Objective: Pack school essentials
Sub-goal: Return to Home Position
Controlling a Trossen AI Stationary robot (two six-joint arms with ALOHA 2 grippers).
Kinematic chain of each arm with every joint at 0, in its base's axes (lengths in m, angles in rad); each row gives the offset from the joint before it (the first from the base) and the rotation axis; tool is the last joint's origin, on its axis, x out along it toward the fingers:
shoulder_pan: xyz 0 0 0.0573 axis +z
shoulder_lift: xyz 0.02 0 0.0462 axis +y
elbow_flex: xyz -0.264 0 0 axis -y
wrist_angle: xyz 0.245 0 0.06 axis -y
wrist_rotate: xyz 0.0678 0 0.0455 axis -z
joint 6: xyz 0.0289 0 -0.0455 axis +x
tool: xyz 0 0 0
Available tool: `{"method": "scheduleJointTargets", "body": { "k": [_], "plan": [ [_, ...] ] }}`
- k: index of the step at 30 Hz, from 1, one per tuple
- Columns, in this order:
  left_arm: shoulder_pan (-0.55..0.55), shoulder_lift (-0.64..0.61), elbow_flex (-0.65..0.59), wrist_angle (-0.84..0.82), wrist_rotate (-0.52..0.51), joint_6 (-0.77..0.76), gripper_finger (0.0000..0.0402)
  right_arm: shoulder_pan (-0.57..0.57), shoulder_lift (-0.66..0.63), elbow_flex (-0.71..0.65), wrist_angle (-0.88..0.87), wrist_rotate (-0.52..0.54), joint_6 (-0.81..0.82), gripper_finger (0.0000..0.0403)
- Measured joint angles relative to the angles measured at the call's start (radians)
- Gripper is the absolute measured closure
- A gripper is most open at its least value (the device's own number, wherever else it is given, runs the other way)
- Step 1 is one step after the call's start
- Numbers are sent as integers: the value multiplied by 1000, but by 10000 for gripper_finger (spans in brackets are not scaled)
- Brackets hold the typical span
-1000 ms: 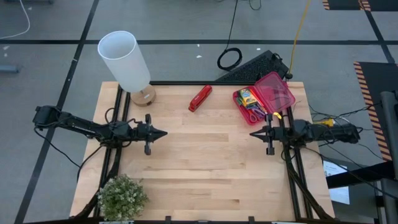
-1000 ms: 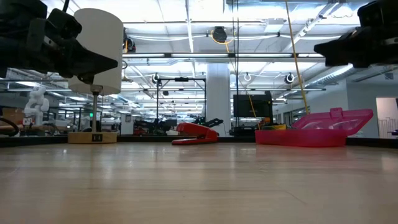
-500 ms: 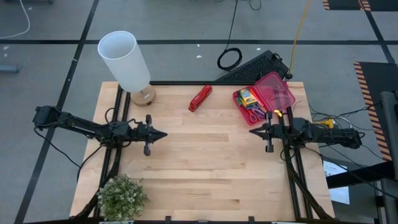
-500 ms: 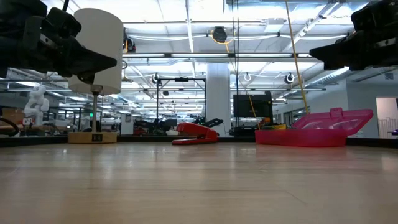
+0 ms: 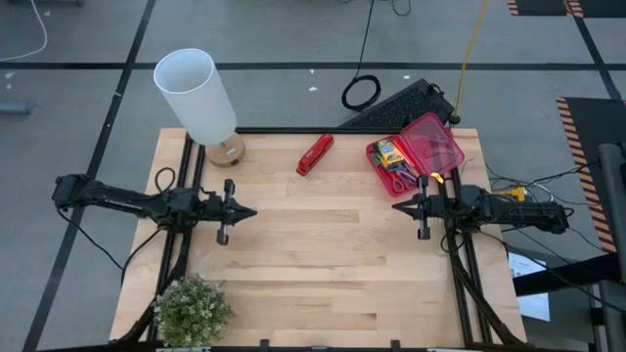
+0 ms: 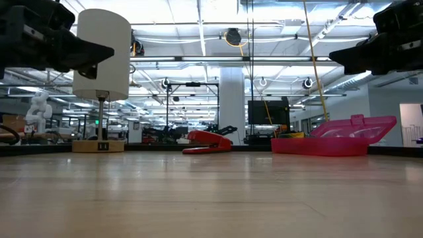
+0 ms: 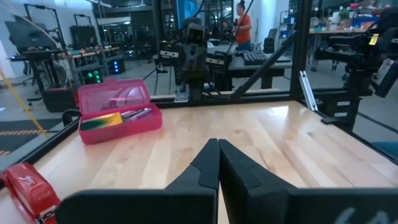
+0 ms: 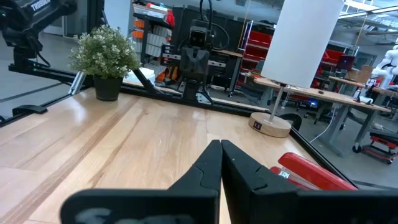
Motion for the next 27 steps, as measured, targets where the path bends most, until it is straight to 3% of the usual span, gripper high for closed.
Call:
{"method": "scheduleJointTargets", "body": {
  "k": [13, 27],
  "plan": [
    [4, -290, 0, -270, 31, 45, 398, 0, 0, 0, 0, 0, 0, 403],
    [4, -540, 0, -517, -35, 53, 398, 0, 0, 0, 0, 0, 0, 403]
  ]
}}
